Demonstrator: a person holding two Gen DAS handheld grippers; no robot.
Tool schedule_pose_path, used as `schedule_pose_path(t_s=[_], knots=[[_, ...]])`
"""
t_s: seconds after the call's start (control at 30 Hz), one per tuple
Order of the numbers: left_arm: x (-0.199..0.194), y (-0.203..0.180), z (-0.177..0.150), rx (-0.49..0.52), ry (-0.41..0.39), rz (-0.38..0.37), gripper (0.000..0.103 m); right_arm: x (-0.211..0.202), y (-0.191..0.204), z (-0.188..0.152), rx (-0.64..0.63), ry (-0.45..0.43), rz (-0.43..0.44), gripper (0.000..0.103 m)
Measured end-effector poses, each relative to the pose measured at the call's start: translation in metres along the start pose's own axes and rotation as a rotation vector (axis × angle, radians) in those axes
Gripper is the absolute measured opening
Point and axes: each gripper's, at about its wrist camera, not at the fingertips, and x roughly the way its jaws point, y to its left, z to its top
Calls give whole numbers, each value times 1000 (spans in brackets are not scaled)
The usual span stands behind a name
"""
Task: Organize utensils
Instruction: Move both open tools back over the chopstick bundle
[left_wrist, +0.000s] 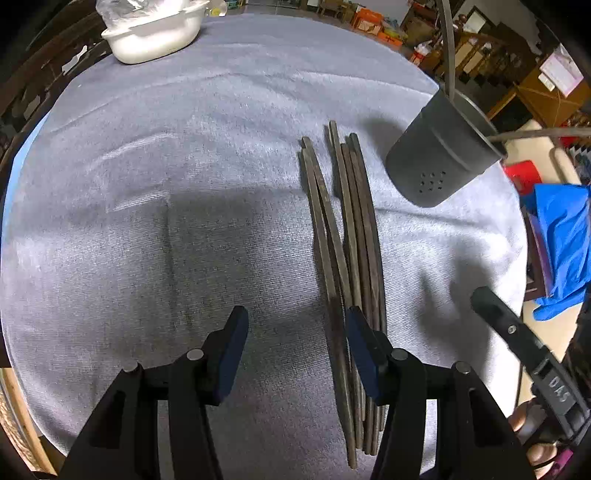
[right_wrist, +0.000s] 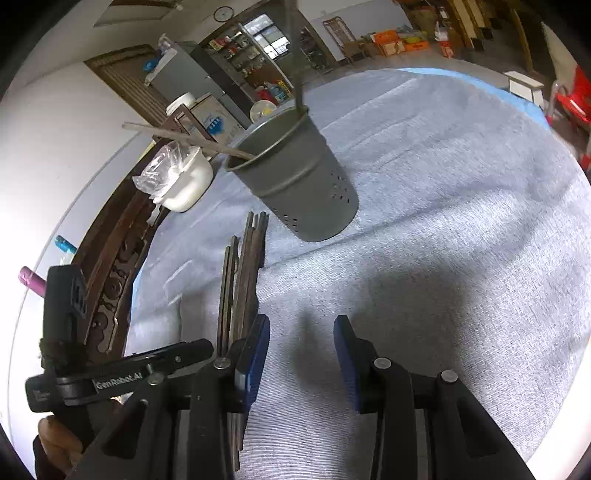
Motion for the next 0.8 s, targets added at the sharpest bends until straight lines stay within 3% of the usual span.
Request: schedule_pose_path(t_s=[0.2,0.6,0.8], knots=[[8,3,5,-21,47,6,55,1,-3,2,16,11,-5,40],[20,13,38,26,119,47,55,38,40,24,-102,187,-44,40],[15,37,43,-41,125,43,56,66,61,22,-154,259,-92,37]])
